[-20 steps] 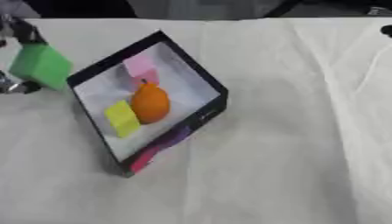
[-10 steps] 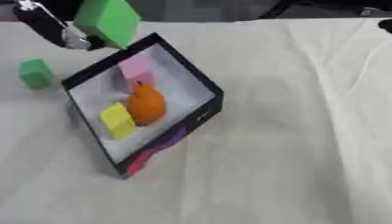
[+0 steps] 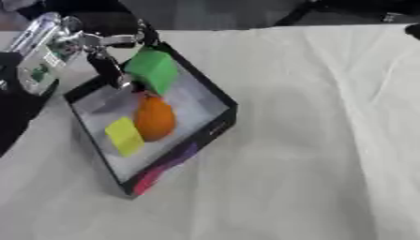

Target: Pick up objects on the table and place them in the box.

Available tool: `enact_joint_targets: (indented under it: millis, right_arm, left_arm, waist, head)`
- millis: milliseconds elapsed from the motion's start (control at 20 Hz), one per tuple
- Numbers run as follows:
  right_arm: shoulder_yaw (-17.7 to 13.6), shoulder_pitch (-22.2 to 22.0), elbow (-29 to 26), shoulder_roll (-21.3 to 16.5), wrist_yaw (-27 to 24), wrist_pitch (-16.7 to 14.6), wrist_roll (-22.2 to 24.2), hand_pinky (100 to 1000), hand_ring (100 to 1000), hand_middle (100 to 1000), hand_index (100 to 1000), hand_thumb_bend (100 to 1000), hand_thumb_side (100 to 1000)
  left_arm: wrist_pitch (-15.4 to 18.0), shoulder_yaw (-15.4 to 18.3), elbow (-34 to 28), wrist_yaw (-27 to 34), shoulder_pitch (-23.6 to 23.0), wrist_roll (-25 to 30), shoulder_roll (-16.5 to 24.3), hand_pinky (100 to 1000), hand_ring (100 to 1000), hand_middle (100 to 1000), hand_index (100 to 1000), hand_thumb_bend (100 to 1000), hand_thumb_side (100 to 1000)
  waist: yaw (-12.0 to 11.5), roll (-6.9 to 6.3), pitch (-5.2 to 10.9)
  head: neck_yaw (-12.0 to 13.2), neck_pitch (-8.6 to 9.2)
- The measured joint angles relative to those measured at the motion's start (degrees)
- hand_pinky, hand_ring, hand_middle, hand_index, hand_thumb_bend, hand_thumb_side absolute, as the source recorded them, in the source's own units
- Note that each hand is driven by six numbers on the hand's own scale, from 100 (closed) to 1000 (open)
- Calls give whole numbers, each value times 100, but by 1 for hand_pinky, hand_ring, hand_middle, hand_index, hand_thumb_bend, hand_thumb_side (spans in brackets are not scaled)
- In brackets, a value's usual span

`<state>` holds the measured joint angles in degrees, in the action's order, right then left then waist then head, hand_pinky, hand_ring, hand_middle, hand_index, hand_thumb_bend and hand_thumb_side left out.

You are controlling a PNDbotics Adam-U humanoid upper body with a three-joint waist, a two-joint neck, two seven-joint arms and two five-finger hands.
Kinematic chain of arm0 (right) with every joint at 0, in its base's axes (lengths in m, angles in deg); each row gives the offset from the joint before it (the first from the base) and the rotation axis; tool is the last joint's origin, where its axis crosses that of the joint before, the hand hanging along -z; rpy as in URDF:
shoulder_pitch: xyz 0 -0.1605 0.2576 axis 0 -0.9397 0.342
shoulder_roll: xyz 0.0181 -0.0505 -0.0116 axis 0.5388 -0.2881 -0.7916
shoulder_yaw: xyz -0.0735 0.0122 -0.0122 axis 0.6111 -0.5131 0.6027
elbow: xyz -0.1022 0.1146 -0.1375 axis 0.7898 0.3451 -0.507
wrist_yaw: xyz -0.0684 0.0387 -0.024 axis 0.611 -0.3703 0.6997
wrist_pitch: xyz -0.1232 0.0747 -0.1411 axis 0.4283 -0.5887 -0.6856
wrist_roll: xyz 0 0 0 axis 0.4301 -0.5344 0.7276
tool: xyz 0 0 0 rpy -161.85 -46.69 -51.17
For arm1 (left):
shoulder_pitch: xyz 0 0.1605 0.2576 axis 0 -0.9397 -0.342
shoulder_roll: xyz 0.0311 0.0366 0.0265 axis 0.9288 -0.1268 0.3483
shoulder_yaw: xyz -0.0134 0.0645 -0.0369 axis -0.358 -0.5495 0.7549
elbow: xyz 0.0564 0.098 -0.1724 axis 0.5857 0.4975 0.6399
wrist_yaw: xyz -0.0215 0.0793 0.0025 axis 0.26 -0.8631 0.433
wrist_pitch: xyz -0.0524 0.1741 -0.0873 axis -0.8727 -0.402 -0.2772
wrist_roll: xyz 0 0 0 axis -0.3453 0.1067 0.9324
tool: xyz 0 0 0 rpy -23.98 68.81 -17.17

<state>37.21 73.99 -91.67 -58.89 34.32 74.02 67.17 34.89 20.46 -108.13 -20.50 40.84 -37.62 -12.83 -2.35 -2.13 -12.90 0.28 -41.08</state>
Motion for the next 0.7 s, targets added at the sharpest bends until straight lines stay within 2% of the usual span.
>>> enact_joint_targets:
  millis: [50,100,150,200,250,400,500,550,650,700]
  right_arm:
    - [0,-2,0,-1,0,-2,4,887,681,678,827,100,574]
    - [-1,-5,0,-2,0,-4,7,887,681,678,827,100,570]
    - [-1,-6,0,-3,0,-9,12,887,680,677,826,100,561]
    - [-1,-10,0,-3,0,-9,15,887,680,677,826,100,561]
    - [-1,-22,0,-4,0,-8,17,887,680,677,826,100,567]
    - [-1,-28,0,-5,0,-4,20,887,680,677,825,100,573]
    - [-1,-34,0,-14,0,0,23,887,680,677,825,100,575]
    - [-1,-44,0,-19,0,1,23,887,680,678,826,100,574]
    - [-1,-53,0,-26,-1,2,23,887,680,678,826,100,574]
    - [-2,-57,0,-34,-1,0,21,887,681,678,826,100,573]
  left_arm:
    - [29,8,22,-27,-5,56,0,891,869,783,858,627,323]
    - [45,19,37,-39,-12,96,0,900,881,801,873,683,400]
    - [52,46,37,-39,-18,120,0,909,886,804,873,784,540]
    - [50,78,31,-28,-24,126,1,910,886,803,872,792,550]
    - [43,110,14,-1,-30,130,3,920,890,813,885,818,619]
    - [-33,238,-233,253,-35,120,23,922,887,813,889,792,639]
    - [-164,350,-480,525,-35,105,93,919,881,811,886,725,607]
    - [-250,426,-616,679,-35,93,146,915,877,808,880,630,564]
    - [-475,609,-859,988,-34,48,321,910,873,804,876,544,511]
    - [-603,701,-959,1117,-34,22,436,908,871,802,874,528,490]
  waist:
    - [0,0,0]
    - [0,0,0]
    - [0,0,0]
    - [-1,0,0]
    - [-3,0,0]
    - [-19,0,0]
    - [-35,0,0]
    - [-52,0,0]
    - [-73,0,0]
    - [-90,0,0]
  head:
    - [-19,-5]
    - [-42,-13]
    - [-56,-15]
    - [-61,-16]
    - [-70,-16]
    - [-100,-19]
    - [-121,-22]
    - [-134,-29]
    - [-166,-58]
    - [-183,-63]
